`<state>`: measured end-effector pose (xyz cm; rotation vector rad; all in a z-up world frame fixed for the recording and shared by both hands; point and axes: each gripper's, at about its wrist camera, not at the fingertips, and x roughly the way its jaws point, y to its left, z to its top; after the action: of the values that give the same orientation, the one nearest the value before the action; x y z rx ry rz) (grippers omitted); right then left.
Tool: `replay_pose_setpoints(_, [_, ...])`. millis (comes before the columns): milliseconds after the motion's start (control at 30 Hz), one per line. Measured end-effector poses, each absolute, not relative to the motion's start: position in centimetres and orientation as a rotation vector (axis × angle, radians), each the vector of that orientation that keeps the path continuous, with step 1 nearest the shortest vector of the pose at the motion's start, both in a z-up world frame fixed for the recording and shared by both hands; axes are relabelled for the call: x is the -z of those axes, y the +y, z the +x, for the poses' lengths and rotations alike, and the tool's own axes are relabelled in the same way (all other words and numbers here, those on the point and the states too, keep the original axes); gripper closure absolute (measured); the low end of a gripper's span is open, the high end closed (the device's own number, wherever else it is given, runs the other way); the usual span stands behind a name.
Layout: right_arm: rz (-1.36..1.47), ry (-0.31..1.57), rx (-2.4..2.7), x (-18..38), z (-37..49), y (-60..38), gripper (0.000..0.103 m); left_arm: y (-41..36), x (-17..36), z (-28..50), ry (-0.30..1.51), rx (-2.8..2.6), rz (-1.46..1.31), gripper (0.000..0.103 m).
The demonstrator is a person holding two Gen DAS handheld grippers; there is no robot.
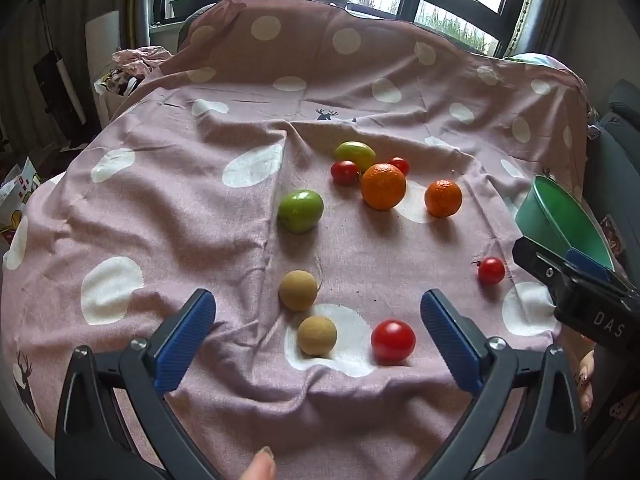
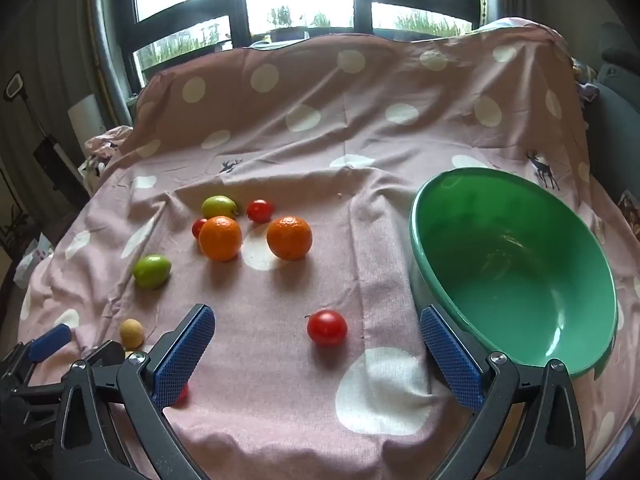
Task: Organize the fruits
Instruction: 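Move the right tool toward the large red tomato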
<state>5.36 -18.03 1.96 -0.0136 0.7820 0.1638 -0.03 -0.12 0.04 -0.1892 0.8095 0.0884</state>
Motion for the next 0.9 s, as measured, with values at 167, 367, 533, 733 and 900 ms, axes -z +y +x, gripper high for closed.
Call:
replay_pose_setpoints(167, [0.001,0.745,-0.191,-2.0,5.3,-18.5,0.001,-0.5,0.0,-0.1,0.809,-0.073,-0.203,0.000])
replay_pose_setpoints(367, [-0.012,0.742,-0.168,-1.8,4.8,-17.7,0.000,-0.4,0.4,0.1,0.813,-0.081,-0.191,0.001])
replay_pose_setpoints(533, [-0.008,0.747,-0.174,-1.9,5.1,-17.5,0.000,-0.2,0.4,0.1,0.814,-0.078,-0.204,0.001])
replay_pose_setpoints(733, [-0.013,0.752,-0.170,-1.7,5.0,-17.5,0.001,-0.2,0.4,0.0,0.812,-0.070,-0.212,0.001])
replay_pose_setpoints(900, [-0.008,0.754,-0.173,-1.6,5.0,-17.6,0.000,-0.2,0.4,-0.1,0.811,-0.075,-0.212,0.001])
